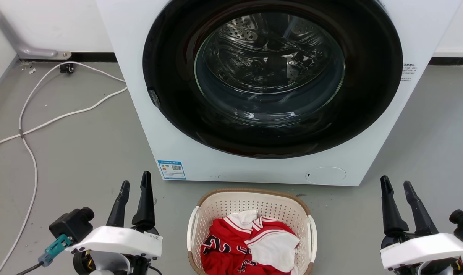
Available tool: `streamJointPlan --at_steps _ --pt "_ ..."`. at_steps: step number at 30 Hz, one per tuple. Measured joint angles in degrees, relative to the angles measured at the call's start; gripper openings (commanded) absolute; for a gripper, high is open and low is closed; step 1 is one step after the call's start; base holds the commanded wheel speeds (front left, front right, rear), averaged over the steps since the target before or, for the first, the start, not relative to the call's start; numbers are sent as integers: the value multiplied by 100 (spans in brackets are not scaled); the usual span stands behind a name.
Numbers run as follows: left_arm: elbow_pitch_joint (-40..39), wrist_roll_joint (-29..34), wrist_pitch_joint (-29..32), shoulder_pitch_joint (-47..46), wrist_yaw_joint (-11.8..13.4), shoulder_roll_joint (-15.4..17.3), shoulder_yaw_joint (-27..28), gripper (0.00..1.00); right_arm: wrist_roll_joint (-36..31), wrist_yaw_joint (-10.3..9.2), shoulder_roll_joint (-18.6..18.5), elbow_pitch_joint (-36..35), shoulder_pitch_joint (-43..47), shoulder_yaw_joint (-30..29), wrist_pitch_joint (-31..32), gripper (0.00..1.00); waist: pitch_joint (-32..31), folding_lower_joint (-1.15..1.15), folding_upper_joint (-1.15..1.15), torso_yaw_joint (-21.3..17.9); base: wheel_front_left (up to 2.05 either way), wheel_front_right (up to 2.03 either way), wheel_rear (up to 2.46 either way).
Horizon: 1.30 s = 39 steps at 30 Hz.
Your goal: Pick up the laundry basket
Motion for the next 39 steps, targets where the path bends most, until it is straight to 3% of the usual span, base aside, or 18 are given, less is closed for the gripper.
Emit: streamJointPlan --at_steps 39 --pt "-100 2141 -558 237 169 4 -96 100 -2503 1 -3 -321 330 55 -561 100 77 0 0 -17 0 0 0"
